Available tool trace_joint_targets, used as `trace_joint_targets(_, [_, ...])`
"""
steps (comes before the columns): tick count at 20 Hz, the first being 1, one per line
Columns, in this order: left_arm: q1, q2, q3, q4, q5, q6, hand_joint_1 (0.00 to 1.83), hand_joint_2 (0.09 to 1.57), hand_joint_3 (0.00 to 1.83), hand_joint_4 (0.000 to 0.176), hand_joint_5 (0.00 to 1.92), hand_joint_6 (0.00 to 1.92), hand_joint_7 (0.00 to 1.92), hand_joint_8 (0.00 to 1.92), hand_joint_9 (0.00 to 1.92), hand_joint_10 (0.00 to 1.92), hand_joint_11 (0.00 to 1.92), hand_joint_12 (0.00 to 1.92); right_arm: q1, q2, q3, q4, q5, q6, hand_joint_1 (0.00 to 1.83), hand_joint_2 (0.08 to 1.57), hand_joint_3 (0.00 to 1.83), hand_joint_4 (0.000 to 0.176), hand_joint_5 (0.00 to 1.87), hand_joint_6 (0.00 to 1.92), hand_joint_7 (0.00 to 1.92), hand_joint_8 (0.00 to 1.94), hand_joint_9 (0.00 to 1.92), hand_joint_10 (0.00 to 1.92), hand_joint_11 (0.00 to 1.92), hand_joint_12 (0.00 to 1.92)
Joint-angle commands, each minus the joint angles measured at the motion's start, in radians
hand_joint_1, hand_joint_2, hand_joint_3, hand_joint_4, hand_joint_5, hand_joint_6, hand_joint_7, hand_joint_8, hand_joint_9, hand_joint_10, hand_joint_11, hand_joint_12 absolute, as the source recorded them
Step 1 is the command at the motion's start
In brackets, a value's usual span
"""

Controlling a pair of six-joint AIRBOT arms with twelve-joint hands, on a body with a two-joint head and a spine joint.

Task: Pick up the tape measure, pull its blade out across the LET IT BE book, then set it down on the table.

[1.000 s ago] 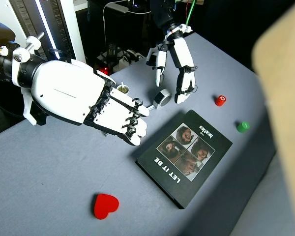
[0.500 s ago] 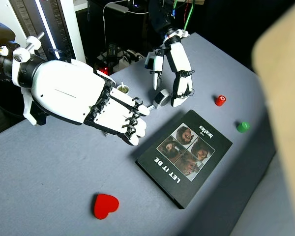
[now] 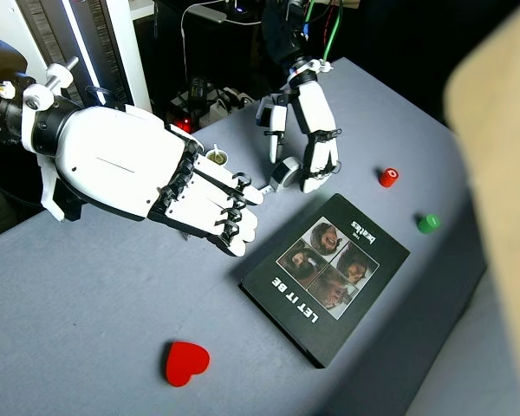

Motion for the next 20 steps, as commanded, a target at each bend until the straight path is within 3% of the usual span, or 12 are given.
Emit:
trace_joint_targets(1, [-0.005, -0.007, 0.005, 0.039, -0.097, 0.002, 1.16, 1.07, 0.0, 0.0, 0.57, 0.0, 0.61, 0.0, 0.59, 0.01, 0.23, 0.77, 0.008, 0.004, -0.001, -0.04, 0.07, 0.004, 0.04, 1.2, 0.0, 0.095, 0.17, 0.0, 0.22, 0.0, 0.19, 0.0, 0.0, 0.66])
trace_joint_targets(3, [-0.003, -0.017, 0.01, 0.04, -0.097, 0.008, 1.18, 1.07, 0.0, 0.0, 0.57, 0.0, 0.62, 0.01, 0.6, 0.01, 0.23, 0.77, 0.008, 0.004, -0.001, -0.04, 0.068, 0.004, 0.04, 1.2, 0.0, 0.095, 0.17, 0.0, 0.22, 0.0, 0.2, 0.0, 0.0, 0.66])
trace_joint_targets(5, [-0.003, -0.023, 0.015, 0.04, -0.1, 0.016, 1.21, 1.08, 0.0, 0.0, 0.74, 0.01, 0.81, 0.01, 0.79, 0.02, 0.39, 0.79, 0.008, 0.003, -0.001, -0.04, 0.067, 0.004, 0.04, 1.2, 0.0, 0.095, 0.18, 0.01, 0.22, 0.0, 0.21, 0.01, 0.0, 0.66])
trace_joint_targets(6, [-0.004, -0.025, 0.016, 0.04, -0.1, 0.02, 1.35, 1.06, 0.01, 0.0, 0.91, 0.75, 1.28, 0.02, 1.01, 0.8, 0.58, 0.87, 0.008, 0.003, -0.001, -0.04, 0.065, 0.004, 0.04, 1.2, 0.0, 0.095, 0.18, 0.0, 0.23, 0.0, 0.21, 0.0, 0.0, 0.7])
trace_joint_targets(7, [-0.008, -0.026, 0.017, 0.038, -0.1, 0.024, 1.38, 1.08, 0.0, 0.0, 0.95, 0.89, 1.16, 0.48, 1.0, 1.07, 0.71, 1.01, 0.008, 0.003, -0.001, -0.04, 0.064, 0.004, 0.06, 1.2, 0.0, 0.095, 0.19, 0.01, 0.23, 0.0, 0.21, 0.0, 0.0, 0.71])
trace_joint_targets(8, [-0.011, -0.027, 0.018, 0.035, -0.1, 0.024, 1.38, 1.07, 0.0, 0.0, 1.01, 0.81, 1.11, 0.65, 1.02, 1.12, 0.82, 1.08, 0.008, 0.003, -0.001, -0.04, 0.063, 0.004, 0.06, 1.2, 0.0, 0.095, 0.19, 0.01, 0.23, 0.0, 0.21, 0.0, 0.0, 0.72])
trace_joint_targets(9, [-0.013, -0.028, 0.018, 0.034, -0.1, 0.025, 1.39, 1.07, 0.0, 0.0, 1.05, 0.75, 1.1, 0.71, 1.03, 1.12, 0.88, 1.12, 0.008, 0.003, -0.001, -0.04, 0.063, 0.004, 0.07, 1.2, 0.0, 0.095, 0.2, 0.01, 0.23, 0.0, 0.21, 0.0, 0.0, 0.72])
trace_joint_targets(18, [-0.049, -0.011, 0.015, 0.051, -0.099, 0.009, 1.38, 1.08, 0.0, 0.0, 1.02, 0.76, 1.07, 0.77, 0.99, 1.19, 0.85, 1.13, 0.014, 0.002, -0.001, -0.04, 0.055, 0.001, 0.08, 1.2, 0.0, 0.095, 0.2, 0.0, 0.26, 0.0, 0.23, 0.0, 0.0, 0.73])
trace_joint_targets(20, [-0.096, 0.02, 0.015, 0.038, -0.062, 0.005, 1.38, 1.08, 0.0, 0.0, 1.01, 0.77, 1.05, 0.79, 1.02, 1.15, 0.88, 1.09, 0.038, -0.007, 0.007, -0.04, 0.067, -0.01, 0.24, 1.16, 0.0, 0.079, 0.21, 0.0, 0.25, 0.0, 0.2, 0.0, 0.0, 0.7])
